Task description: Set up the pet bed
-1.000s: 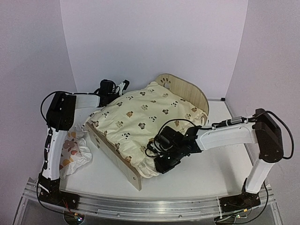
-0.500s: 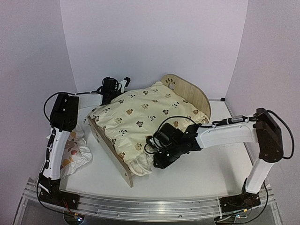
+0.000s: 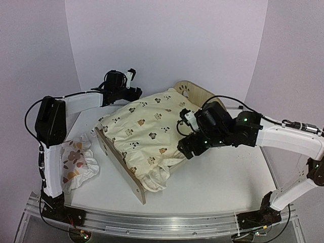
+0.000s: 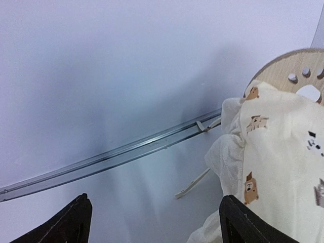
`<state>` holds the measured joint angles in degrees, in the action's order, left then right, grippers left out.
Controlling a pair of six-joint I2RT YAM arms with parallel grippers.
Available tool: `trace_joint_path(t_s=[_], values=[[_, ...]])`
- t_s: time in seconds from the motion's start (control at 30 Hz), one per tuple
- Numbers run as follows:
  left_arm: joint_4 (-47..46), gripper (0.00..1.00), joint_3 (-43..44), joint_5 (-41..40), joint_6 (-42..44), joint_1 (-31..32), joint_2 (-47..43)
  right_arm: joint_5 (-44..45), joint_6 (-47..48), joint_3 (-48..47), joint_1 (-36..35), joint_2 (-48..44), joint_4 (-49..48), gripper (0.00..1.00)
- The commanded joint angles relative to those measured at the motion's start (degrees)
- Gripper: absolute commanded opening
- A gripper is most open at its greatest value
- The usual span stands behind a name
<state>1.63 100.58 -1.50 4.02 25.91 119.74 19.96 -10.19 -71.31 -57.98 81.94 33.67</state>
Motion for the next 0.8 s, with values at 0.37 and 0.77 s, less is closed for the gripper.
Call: trace_joint_path(t_s=[0.37,0.77], values=[[16.21,0.77,-26.22,-4.37,-15.74,1.82,-35.68,11.0,9.69,-18.07,24.18,9.23,2.18,0.98],[26.29,0.6,-46.71,-3.37,-31.66,11.69,-57.63,8.7,13.61,-26.53,31.98,20.03,2.63,0.98]])
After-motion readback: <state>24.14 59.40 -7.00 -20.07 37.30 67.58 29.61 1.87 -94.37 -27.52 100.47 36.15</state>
